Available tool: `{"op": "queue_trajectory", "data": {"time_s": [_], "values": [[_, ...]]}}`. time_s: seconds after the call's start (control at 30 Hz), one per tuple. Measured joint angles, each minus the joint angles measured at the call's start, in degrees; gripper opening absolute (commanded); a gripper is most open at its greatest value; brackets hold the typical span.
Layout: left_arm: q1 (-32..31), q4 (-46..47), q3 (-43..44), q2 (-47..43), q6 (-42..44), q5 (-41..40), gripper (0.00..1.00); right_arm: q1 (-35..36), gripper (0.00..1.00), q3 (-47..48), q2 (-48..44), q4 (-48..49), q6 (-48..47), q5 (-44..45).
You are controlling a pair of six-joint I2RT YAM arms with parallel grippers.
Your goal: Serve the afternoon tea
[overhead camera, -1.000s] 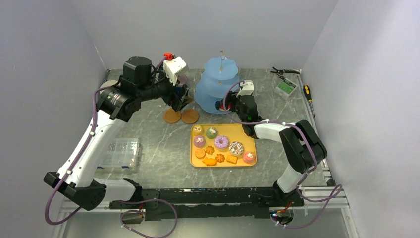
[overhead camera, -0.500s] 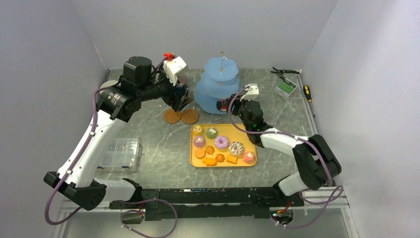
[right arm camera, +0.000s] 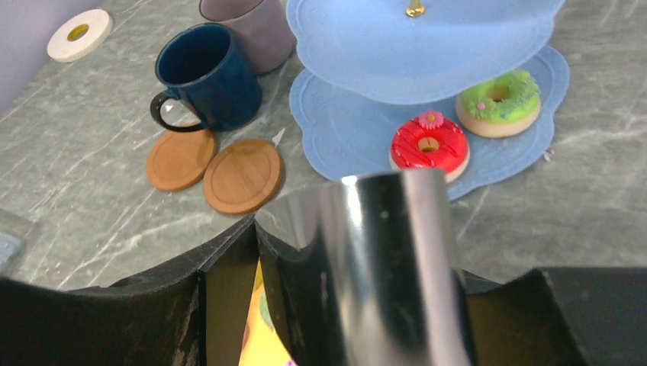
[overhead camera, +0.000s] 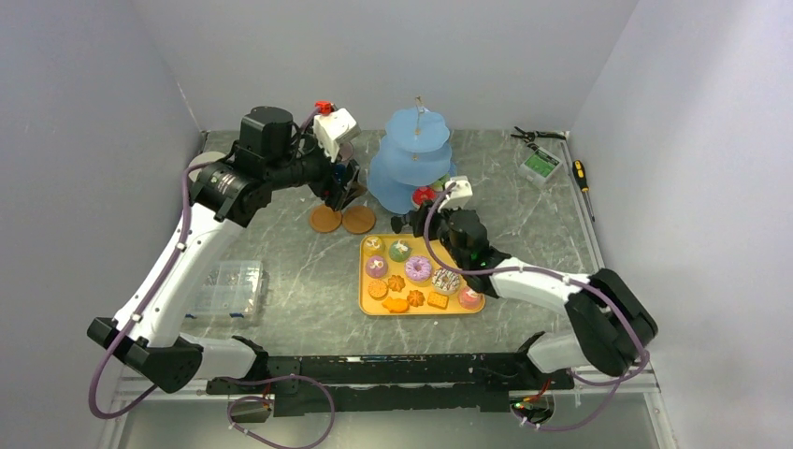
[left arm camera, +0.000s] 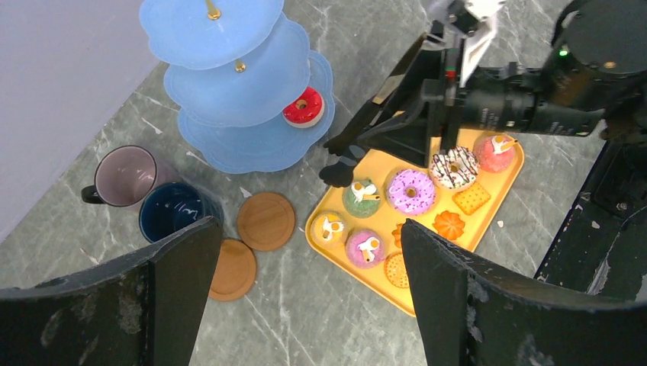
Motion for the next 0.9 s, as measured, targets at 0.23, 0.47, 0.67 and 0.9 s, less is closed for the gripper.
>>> {"op": "queue_trajectory", "data": {"time_s": [0.23,0.47,0.67,0.9], "values": [[0.00,0.04,0.00,0.48,0.00,0.00,0.93,2.27,0.57,-6.25,-15.15,-7.04,0.11,2.10],[0.00,0.02,0.00,0.57,-0.09,0.02,0.93,4.96,0.60,-10.32,-27.23,-15.54,0.87,2.43],[0.00,0.02,0.04,0.57,-0.24,0.04,0.93,6.16,0.65,-12.72,-30.97,-21.46,1.44,1.46],[0.00,0.00,0.74,0.90,-0.46,0.09,0.93,7.28,0.66,-13.35,-30.75,-23.04,1.38,1.16]]}}
